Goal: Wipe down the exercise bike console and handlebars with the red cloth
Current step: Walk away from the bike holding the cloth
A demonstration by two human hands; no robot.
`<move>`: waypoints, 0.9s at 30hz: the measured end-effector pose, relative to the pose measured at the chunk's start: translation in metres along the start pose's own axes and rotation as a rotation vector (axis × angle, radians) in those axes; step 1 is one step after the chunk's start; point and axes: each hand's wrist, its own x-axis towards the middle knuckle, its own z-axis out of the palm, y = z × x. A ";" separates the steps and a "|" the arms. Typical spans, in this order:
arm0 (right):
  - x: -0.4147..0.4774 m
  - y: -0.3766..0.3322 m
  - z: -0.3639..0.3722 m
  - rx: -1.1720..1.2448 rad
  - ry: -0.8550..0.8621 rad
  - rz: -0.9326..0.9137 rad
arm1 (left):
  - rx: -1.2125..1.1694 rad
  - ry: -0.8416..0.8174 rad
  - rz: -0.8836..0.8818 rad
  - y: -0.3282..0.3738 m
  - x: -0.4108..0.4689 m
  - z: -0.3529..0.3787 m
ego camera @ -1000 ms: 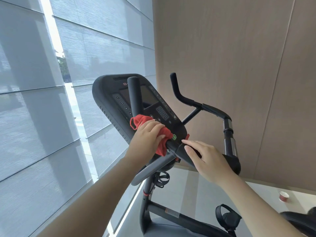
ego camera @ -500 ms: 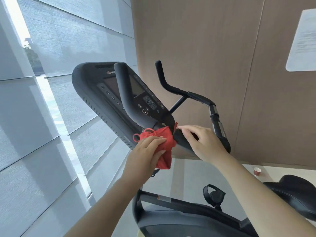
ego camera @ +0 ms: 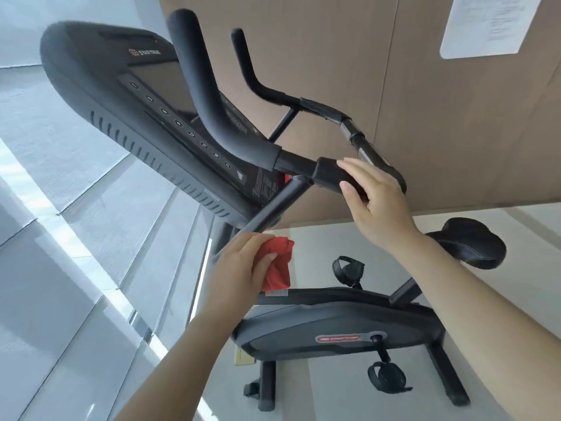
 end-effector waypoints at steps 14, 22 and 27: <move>-0.186 0.001 -0.018 -0.179 -0.239 0.321 | -0.160 -0.461 0.254 0.019 -0.025 0.082; -0.292 0.048 -0.112 -0.190 -0.270 0.674 | -0.264 -0.691 0.485 0.140 -0.046 0.174; -0.351 0.088 -0.207 -0.219 -0.185 0.815 | -0.326 -0.752 0.592 0.259 -0.057 0.244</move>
